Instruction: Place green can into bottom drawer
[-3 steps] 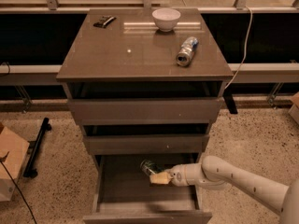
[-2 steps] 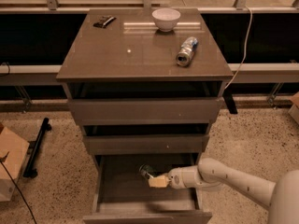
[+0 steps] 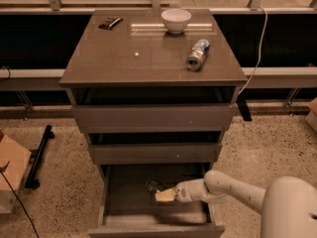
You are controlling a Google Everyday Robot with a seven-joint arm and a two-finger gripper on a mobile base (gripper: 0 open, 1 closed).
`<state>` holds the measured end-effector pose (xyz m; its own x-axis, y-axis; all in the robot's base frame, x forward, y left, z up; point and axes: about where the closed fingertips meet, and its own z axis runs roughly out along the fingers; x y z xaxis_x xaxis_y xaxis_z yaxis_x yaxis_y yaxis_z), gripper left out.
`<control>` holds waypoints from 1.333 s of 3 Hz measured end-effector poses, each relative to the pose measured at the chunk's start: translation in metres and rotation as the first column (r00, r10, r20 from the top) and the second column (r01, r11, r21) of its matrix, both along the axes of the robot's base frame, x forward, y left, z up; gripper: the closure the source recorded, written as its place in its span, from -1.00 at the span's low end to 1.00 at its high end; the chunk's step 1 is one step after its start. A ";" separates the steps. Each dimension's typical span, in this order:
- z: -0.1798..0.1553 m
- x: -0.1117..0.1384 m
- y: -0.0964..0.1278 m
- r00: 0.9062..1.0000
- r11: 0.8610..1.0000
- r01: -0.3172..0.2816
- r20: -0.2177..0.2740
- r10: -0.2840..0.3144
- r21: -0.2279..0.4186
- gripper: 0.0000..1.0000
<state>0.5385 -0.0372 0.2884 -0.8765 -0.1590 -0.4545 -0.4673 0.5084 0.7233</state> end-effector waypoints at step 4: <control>-0.118 0.014 0.003 0.982 0.995 0.097 -0.161 -0.095 0.006 0.46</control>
Offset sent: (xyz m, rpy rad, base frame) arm 0.0259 -0.0021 -0.1060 0.0755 0.1134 -0.1084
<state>0.5527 -0.0344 0.1705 -0.9490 -0.0653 -0.3084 -0.2943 0.5344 0.7924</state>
